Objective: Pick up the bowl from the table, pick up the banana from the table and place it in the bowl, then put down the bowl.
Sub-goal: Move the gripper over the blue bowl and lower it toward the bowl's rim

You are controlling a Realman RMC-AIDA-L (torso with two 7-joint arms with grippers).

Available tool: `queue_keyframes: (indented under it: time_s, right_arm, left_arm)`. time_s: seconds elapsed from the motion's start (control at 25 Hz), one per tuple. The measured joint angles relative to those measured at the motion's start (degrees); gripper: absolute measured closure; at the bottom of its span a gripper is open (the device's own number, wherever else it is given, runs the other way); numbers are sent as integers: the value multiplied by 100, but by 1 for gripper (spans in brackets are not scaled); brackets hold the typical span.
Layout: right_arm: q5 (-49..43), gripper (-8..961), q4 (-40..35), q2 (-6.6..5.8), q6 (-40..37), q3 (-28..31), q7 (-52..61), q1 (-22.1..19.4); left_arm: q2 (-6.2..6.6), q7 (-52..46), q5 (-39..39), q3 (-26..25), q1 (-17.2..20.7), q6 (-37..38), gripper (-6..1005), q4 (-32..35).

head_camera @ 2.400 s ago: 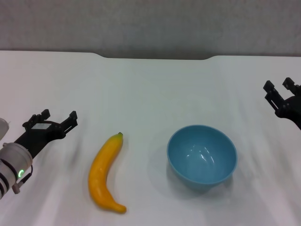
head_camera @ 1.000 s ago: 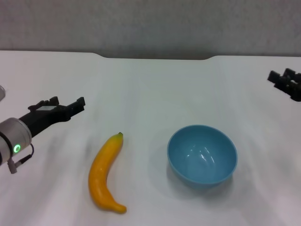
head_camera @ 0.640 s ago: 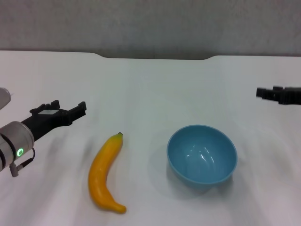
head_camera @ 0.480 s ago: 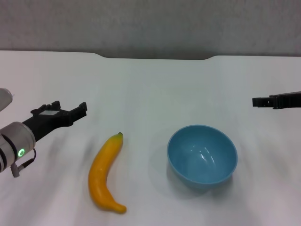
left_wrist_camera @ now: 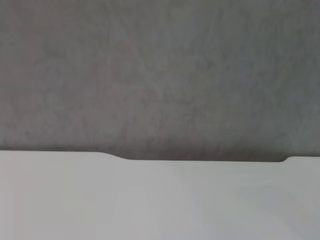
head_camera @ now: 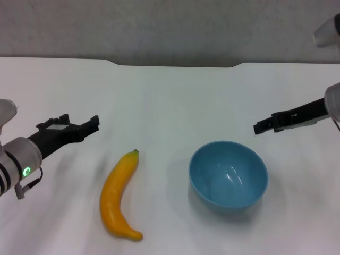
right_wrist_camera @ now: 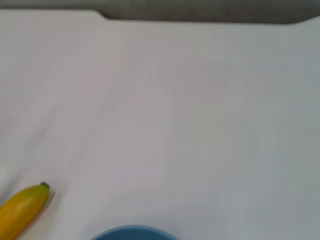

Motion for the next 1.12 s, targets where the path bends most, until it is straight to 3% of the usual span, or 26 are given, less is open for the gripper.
queue_keyframes:
  time_s: [0.32, 1.12]
  right_arm:
    - [-534, 368, 869, -7, -128, -2, 19, 476]
    - [-522, 373, 1643, 109, 279, -62, -60, 451]
  left_arm:
    - [-48, 30, 3, -87, -79, -41, 117, 102]
    - [-162, 188, 3, -129, -151, 8, 117, 135]
